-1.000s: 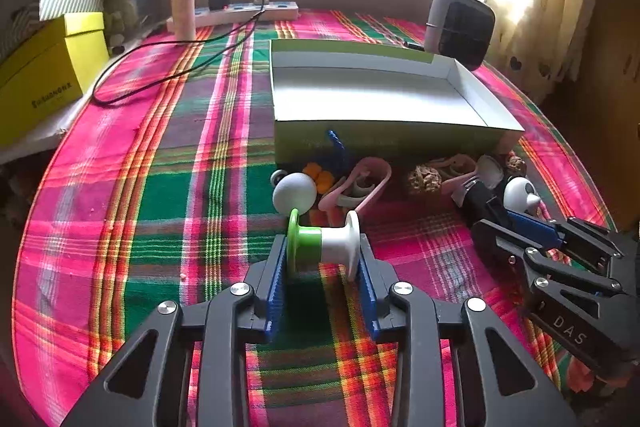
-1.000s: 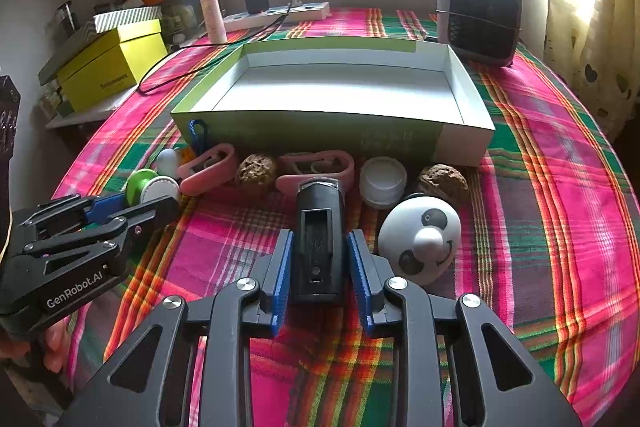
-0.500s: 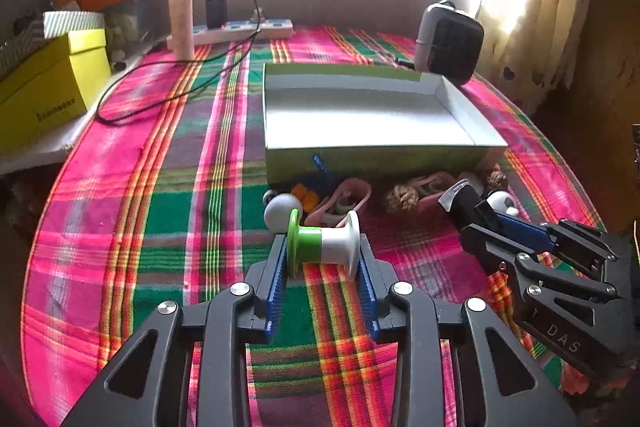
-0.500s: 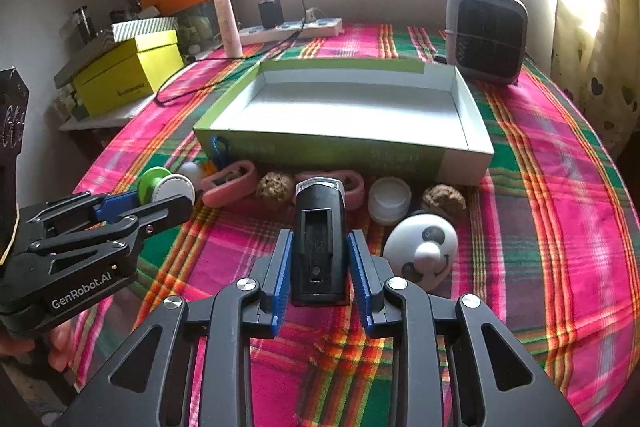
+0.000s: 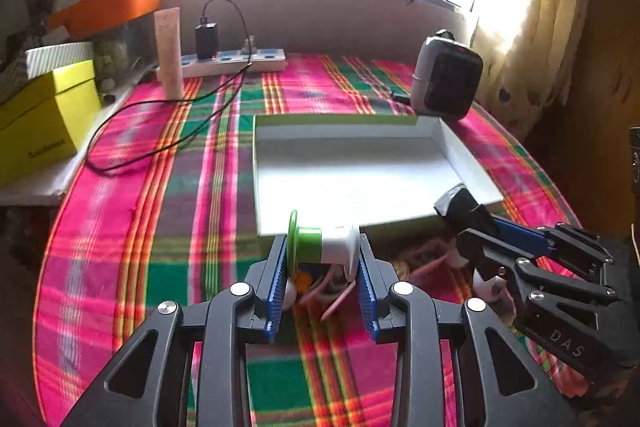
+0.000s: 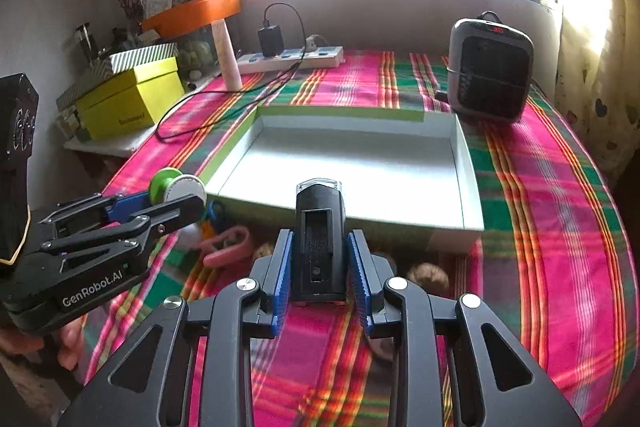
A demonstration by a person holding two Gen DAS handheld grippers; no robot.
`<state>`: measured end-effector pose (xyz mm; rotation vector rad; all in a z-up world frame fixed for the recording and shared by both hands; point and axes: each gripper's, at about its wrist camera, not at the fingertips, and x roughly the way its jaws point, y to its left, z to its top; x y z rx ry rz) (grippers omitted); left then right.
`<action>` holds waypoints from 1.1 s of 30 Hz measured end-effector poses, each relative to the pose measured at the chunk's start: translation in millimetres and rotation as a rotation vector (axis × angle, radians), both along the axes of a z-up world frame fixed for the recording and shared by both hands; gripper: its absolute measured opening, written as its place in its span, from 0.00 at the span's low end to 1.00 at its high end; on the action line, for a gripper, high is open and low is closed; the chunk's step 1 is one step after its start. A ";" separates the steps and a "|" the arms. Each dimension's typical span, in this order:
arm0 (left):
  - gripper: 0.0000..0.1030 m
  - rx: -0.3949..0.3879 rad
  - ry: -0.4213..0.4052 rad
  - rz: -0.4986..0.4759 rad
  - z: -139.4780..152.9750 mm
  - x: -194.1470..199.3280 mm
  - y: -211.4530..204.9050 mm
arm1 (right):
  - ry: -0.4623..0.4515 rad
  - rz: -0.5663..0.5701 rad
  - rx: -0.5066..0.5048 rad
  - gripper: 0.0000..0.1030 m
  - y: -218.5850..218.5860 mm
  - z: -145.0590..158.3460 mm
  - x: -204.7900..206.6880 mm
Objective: Organize objects
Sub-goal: 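Lift and carry the spool and black device over the white box with both tools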
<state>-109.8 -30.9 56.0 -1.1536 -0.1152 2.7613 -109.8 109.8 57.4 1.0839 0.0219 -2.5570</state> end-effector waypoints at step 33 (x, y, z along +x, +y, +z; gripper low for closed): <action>0.29 -0.024 -0.103 0.005 -26.5 -127.5 8.5 | -0.131 -0.038 0.018 0.28 -5.5 -31.3 -126.6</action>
